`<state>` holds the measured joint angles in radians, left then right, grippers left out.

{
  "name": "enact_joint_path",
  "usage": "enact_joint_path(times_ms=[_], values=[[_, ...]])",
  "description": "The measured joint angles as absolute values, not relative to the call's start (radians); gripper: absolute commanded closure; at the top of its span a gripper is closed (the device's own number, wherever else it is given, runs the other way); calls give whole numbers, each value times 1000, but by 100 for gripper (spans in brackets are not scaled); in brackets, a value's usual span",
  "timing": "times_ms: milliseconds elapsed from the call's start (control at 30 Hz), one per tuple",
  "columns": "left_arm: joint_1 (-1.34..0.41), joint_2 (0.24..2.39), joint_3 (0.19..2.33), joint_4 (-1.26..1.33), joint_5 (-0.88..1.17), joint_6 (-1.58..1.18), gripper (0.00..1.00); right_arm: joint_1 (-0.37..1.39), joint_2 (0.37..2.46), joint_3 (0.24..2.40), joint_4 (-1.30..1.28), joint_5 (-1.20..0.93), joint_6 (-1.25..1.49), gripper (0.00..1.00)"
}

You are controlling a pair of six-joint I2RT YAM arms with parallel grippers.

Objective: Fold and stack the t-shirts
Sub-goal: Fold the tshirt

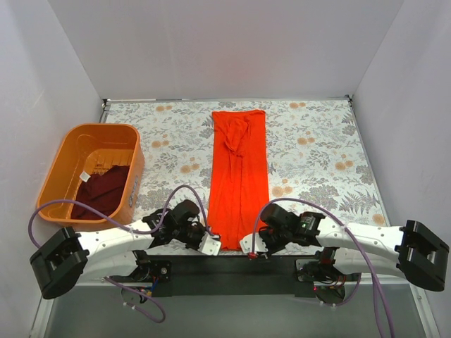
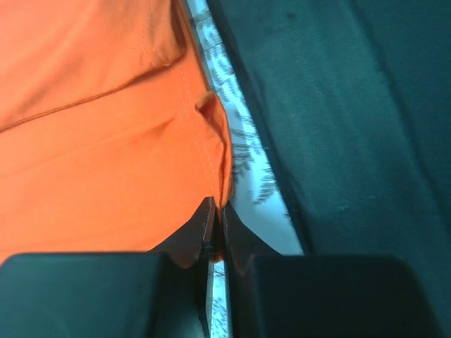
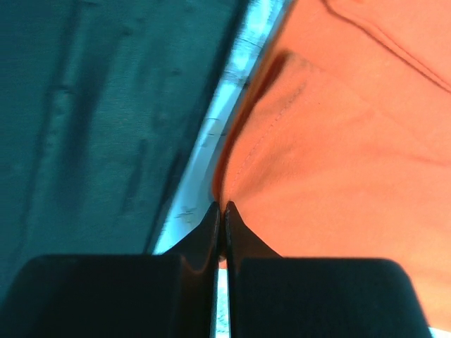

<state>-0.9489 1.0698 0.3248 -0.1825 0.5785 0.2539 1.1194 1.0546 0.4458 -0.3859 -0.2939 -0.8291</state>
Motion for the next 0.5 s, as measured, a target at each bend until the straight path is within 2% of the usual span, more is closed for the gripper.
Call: enact_joint_path(times_ms=[267,500], values=[[-1077,923,387,-313,572,160,100,1240,950,492,-500,-294,-791,99],[-1001,928,479,-344,537,129,100,1143,909,562,-542,-282,-820,99]])
